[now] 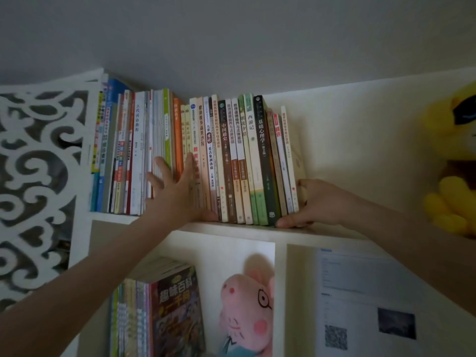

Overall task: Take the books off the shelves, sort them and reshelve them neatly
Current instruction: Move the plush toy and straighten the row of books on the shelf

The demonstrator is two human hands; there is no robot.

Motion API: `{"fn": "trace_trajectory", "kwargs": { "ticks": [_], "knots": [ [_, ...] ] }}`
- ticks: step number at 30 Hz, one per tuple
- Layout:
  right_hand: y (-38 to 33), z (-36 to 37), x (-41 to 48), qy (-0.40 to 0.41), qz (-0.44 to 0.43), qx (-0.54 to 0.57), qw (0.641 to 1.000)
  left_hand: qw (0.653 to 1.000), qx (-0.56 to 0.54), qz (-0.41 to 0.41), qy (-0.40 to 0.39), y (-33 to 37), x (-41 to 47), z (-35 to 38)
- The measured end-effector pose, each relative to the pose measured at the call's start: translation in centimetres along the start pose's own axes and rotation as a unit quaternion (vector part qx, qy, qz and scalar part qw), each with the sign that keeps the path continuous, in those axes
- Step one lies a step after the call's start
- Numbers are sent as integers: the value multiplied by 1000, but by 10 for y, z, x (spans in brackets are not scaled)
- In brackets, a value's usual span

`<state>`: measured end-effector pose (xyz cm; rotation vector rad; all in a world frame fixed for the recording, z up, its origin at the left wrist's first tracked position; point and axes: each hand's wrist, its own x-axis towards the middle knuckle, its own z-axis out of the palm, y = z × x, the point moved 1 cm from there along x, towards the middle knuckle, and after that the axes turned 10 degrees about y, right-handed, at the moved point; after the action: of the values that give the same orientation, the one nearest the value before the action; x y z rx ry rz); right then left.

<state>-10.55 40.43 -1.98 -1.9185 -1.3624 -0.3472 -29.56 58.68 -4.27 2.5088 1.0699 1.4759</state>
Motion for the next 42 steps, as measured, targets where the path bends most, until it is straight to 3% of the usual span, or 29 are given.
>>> {"fn": "trace_trajectory", "kwargs": {
  "ticks": [4, 7, 11, 16, 22, 24, 27, 29, 32, 34, 37, 40, 42],
  "knots": [
    [-11, -5, 0, -104, 13, -27, 994, 999, -50, 17, 1, -12, -6, -5],
    [-17, -5, 6, -44, -12, -31, 998, 997, -62, 7, 37, -13, -14, -8],
    [-6, 4, 10, 18, -41, -28, 999, 992, -43, 113, 48, 16, -20, 6],
    [-4, 8, 17, 11, -7, 54, 998, 991, 16, 136, 5, 31, -8, 26],
    [-24, 7, 7, 11, -13, -50, 999, 991, -29, 134, 1, 27, -13, 16],
    [-33, -1, -5, 98, -35, -111, 988, 993, -23, 109, 34, 9, -10, 9],
    [-57, -5, -19, 182, -209, -200, 940, 995, -8, 33, 98, -38, -5, -4],
    [-76, 8, -14, 139, -319, -276, 896, 993, -8, -29, 116, -67, -6, -8],
    [-93, 38, 1, 46, -374, -362, 853, 984, -42, -139, 105, -95, -5, -8],
    [-99, 53, 9, -10, -383, -374, 845, 977, -44, -190, 92, -104, -1, -6],
    [-107, 60, 23, -67, -366, -372, 851, 975, -45, -202, 80, -109, 7, -4],
    [-116, 64, 33, -59, -353, -302, 883, 973, -61, -204, 86, -112, 10, -2],
    [-121, 80, 42, -21, -406, -341, 848, 971, -67, -212, 85, -118, 13, 0]
  ]
}}
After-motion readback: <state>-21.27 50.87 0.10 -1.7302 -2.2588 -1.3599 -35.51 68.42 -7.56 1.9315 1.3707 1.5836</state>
